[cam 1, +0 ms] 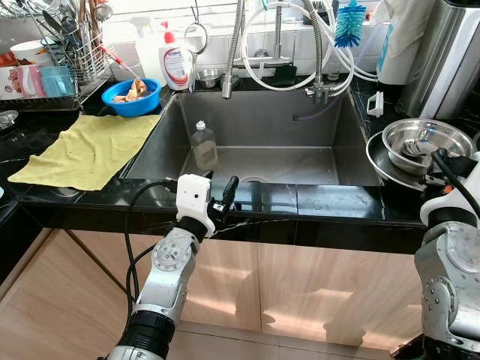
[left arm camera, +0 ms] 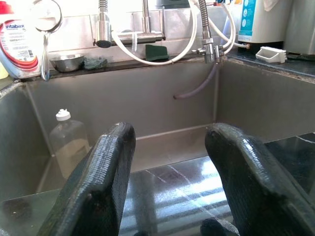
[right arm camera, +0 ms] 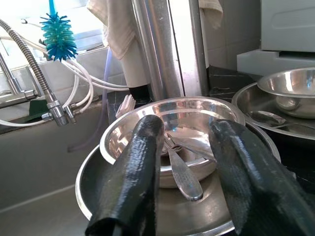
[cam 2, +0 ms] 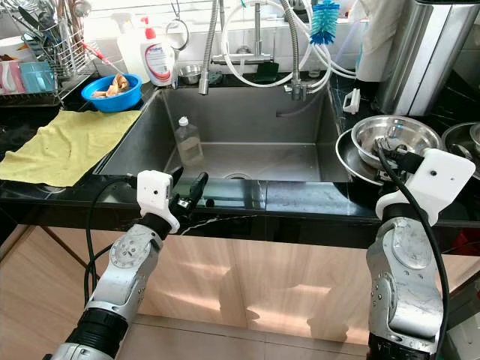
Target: Kitchen organization
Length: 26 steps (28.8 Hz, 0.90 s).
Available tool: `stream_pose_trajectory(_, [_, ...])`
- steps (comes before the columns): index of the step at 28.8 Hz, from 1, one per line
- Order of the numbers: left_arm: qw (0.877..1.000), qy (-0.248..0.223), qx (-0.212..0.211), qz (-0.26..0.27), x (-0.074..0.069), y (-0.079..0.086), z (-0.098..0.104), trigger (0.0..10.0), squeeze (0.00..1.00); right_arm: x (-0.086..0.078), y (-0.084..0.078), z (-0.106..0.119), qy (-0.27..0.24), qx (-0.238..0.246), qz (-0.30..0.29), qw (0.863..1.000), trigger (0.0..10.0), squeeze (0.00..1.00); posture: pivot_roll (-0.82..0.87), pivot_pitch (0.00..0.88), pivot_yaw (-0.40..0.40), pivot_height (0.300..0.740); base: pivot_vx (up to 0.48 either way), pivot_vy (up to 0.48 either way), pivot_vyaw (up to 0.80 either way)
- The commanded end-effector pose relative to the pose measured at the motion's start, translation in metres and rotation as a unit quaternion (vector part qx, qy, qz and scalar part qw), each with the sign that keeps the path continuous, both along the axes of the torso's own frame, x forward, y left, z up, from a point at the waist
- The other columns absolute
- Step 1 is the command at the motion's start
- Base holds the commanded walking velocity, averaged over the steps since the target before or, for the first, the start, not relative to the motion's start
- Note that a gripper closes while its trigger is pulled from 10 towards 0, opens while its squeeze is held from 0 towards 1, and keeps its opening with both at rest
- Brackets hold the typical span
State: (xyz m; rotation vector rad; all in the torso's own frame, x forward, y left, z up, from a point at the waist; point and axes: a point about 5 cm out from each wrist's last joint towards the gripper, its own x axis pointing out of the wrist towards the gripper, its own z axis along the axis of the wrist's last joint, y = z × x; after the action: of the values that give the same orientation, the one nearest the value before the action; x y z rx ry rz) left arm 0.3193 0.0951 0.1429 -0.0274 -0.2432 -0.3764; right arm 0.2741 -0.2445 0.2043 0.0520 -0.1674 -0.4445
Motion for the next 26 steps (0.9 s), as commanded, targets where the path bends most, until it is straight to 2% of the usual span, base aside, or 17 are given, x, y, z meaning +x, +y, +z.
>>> stream_pose_trajectory(1, [1.0,-0.004,0.001,0.007,0.001,0.003,0.003,10.0,0.0,0.0,0.006,0.008,-0.02,-0.015,0.013,1.0,10.0,0.0,-0.16,0.0,0.091,0.74,0.0,0.0,0.0])
stream_pose_trajectory(3, [1.0,-0.004,0.002,0.006,0.001,0.003,0.002,10.0,0.0,-0.001,0.011,0.017,-0.044,-0.036,0.025,0.998,10.0,0.0,-0.16,0.0,0.092,0.74,0.0,0.0,0.0])
stream_pose_trajectory(6, [1.0,-0.004,0.002,0.005,0.001,0.003,0.002,10.0,0.0,-0.003,0.015,0.024,-0.07,-0.039,0.026,0.996,10.0,0.0,-0.16,0.0,0.093,0.74,0.0,0.0,0.0])
stream_pose_trajectory(13, [1.0,-0.005,0.002,0.003,0.0,0.002,0.002,10.0,0.0,-0.015,0.012,0.031,-0.104,-0.054,-0.009,0.993,10.0,0.0,-0.16,0.0,0.094,0.74,0.0,0.0,0.0])
stream_pose_trajectory(19, [1.0,-0.002,0.001,0.001,0.001,0.0,0.002,10.0,0.0,-0.024,-0.002,0.012,-0.06,-0.064,-0.036,0.995,10.0,0.0,-0.17,0.0,0.095,0.74,0.0,0.0,0.0])
stream_pose_trajectory(23, [1.0,-0.002,0.001,0.003,0.0,0.002,0.001,10.0,0.0,-0.028,-0.017,0.007,-0.046,-0.069,-0.057,0.995,10.0,0.0,-0.16,0.0,0.094,0.74,0.0,0.0,0.0])
stream_pose_trajectory(26, [1.0,-0.001,0.002,0.004,0.001,0.003,0.001,10.0,0.0,-0.029,-0.022,0.006,-0.045,-0.063,-0.065,0.995,10.0,0.0,-0.16,0.0,0.095,0.74,0.0,0.0,0.0])
